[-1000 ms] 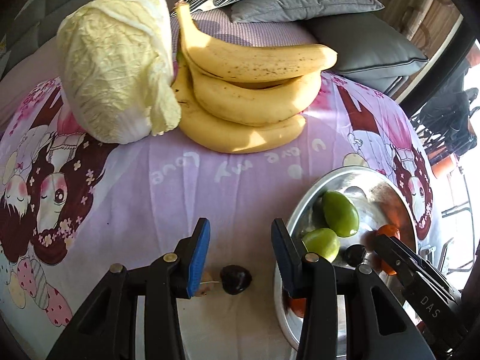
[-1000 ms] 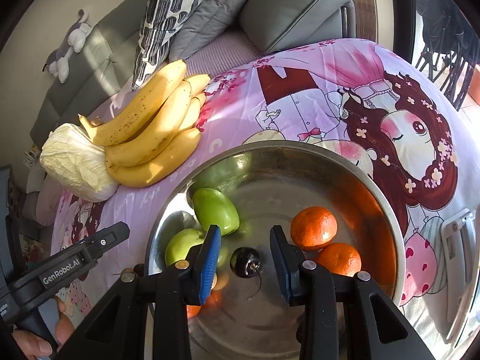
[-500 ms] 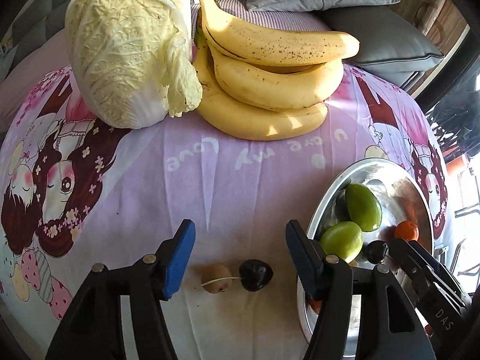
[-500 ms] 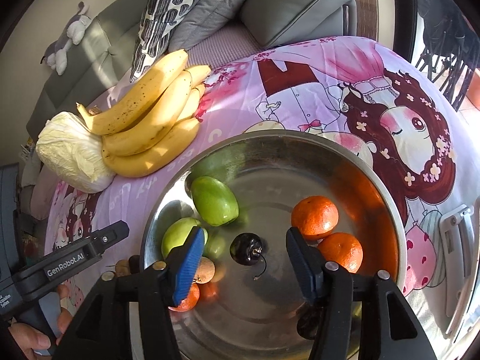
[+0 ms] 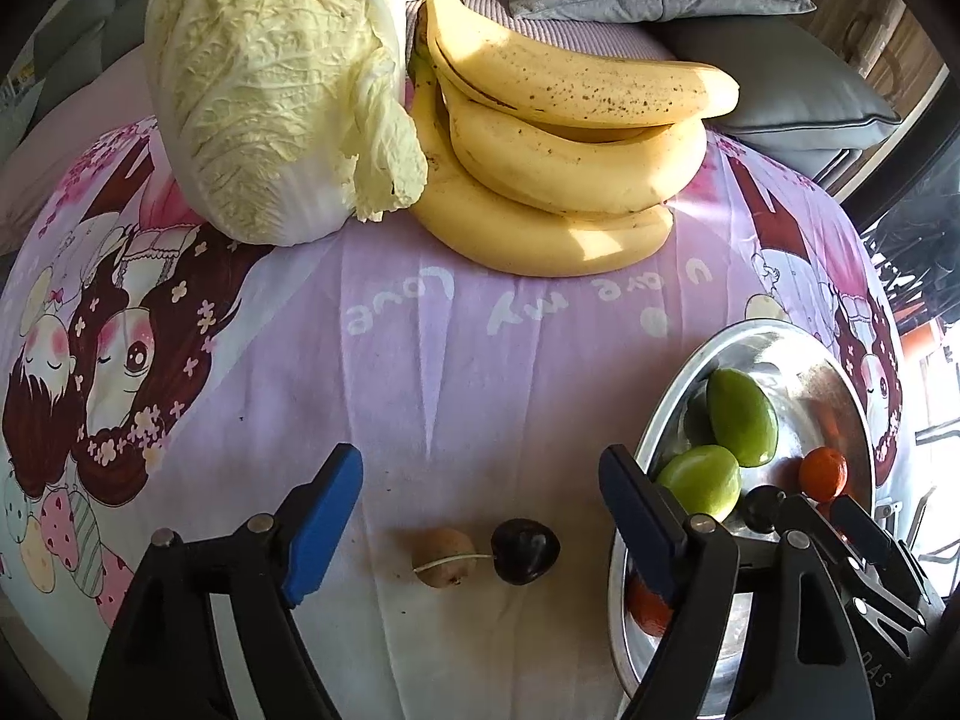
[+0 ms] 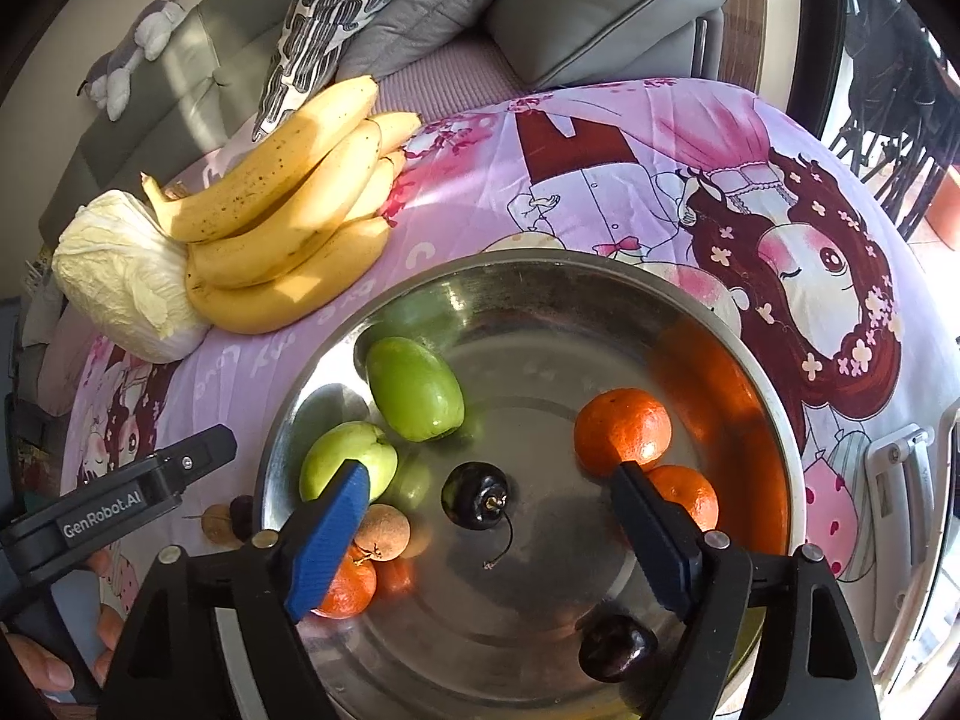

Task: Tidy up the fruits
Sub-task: 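Withdraw both open tools from the bowl toward the brown fruit and cherry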

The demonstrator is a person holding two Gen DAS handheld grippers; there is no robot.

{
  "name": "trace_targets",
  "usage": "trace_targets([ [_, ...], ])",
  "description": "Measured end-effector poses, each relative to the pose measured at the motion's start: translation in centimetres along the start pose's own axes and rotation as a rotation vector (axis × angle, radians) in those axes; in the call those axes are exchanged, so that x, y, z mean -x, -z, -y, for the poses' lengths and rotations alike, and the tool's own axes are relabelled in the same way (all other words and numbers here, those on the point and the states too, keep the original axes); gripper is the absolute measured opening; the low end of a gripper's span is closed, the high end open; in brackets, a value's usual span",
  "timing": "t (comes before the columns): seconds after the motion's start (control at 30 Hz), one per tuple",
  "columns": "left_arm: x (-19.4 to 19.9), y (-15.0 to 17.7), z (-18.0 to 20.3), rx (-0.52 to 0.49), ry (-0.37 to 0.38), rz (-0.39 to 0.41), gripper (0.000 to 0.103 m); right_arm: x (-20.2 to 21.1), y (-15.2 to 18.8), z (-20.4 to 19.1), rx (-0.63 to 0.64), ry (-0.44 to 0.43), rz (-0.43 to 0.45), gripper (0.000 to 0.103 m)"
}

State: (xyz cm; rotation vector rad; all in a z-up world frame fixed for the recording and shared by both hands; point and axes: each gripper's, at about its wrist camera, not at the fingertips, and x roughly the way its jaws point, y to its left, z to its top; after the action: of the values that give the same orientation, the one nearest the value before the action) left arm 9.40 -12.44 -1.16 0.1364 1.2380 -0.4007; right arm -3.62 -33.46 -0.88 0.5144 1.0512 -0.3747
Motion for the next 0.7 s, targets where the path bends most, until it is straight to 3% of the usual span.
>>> trace_targets([
  [0.23,-0.13,0.01,0.15,-0.004,0.003,-0.005,0.083,0.02,-0.01,-0.08,0.008,0.002,0.008,0.098],
  [0.3,-0.29,-0.04,0.23,-0.004,0.000,-0.006,0.091,0.00,-0.04,-0.09,0.008,-0.001,0.009,0.101],
  [0.7,0.21,-0.15,-0.11,-0.002,-0.003,0.033,0.093,0.38,-0.19,-0.27,0.023,-0.006,0.034,0.103],
])
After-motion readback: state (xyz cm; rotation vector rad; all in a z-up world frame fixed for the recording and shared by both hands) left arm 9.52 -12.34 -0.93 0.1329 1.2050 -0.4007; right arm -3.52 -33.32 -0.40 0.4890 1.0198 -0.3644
